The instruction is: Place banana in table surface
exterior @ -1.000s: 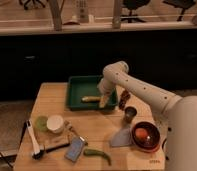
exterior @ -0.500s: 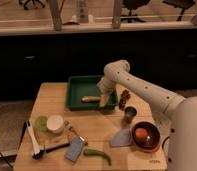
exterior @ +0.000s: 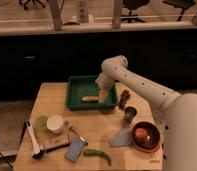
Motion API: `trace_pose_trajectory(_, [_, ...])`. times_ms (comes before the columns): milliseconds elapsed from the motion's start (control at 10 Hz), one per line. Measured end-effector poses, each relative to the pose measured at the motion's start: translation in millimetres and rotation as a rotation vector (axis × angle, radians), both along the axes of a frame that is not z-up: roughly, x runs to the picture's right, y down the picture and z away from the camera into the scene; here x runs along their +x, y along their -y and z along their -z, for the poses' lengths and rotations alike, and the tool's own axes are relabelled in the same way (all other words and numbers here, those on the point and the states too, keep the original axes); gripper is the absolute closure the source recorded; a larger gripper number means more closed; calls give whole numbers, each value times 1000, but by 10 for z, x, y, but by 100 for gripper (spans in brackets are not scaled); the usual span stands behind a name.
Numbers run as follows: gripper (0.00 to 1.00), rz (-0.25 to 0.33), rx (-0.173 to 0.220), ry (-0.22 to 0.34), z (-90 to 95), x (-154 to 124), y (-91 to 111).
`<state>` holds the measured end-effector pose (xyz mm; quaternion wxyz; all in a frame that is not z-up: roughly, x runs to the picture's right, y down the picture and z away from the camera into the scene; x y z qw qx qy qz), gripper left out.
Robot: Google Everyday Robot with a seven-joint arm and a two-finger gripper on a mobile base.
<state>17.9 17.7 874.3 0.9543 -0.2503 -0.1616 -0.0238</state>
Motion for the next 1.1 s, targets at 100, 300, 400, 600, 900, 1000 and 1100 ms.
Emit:
trace_pose_trajectory(100, [20, 13, -1, 2, -56, -63, 53])
trace_pose_trajectory(300, [20, 31, -5, 12, -161, -200, 103])
trace_pose_trajectory(400, [20, 37, -8, 15, -194, -234, 101])
trace_pose_trajectory(600, [20, 49, -20, 30, -295, -354, 45])
trace_pose_trajectory(900, [20, 53, -46, 49, -480, -491, -111])
trace_pose_trajectory(1000, [20, 49, -52, 51, -536, -508, -159])
trace_pose_trajectory(1100, [20, 40, -60, 55, -598, -529, -204])
